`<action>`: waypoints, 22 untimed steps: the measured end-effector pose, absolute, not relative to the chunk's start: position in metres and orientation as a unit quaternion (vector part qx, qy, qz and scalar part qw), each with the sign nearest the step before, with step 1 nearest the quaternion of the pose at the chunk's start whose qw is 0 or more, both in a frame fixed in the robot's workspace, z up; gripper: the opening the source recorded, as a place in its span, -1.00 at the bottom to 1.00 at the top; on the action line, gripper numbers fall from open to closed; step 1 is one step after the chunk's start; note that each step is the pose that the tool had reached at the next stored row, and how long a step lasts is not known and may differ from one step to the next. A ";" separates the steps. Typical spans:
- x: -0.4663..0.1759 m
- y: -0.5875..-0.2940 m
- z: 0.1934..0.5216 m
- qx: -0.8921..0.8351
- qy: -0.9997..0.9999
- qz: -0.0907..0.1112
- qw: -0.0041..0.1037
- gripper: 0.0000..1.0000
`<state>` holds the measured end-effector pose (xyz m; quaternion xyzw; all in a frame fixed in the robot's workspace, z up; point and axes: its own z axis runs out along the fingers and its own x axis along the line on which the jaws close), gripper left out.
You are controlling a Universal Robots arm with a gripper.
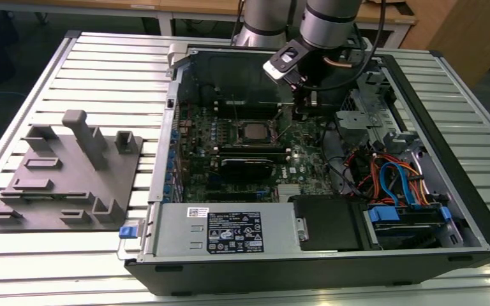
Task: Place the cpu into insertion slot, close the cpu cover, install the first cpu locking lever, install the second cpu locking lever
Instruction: 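Close the cpu cover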
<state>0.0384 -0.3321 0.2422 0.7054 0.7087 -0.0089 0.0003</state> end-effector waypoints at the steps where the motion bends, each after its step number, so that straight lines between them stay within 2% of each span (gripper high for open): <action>1: 0.038 -0.332 0.242 0.705 0.709 -0.009 0.000 -0.80; 22: 0.028 -0.332 0.242 0.705 0.709 -0.009 0.000 -0.80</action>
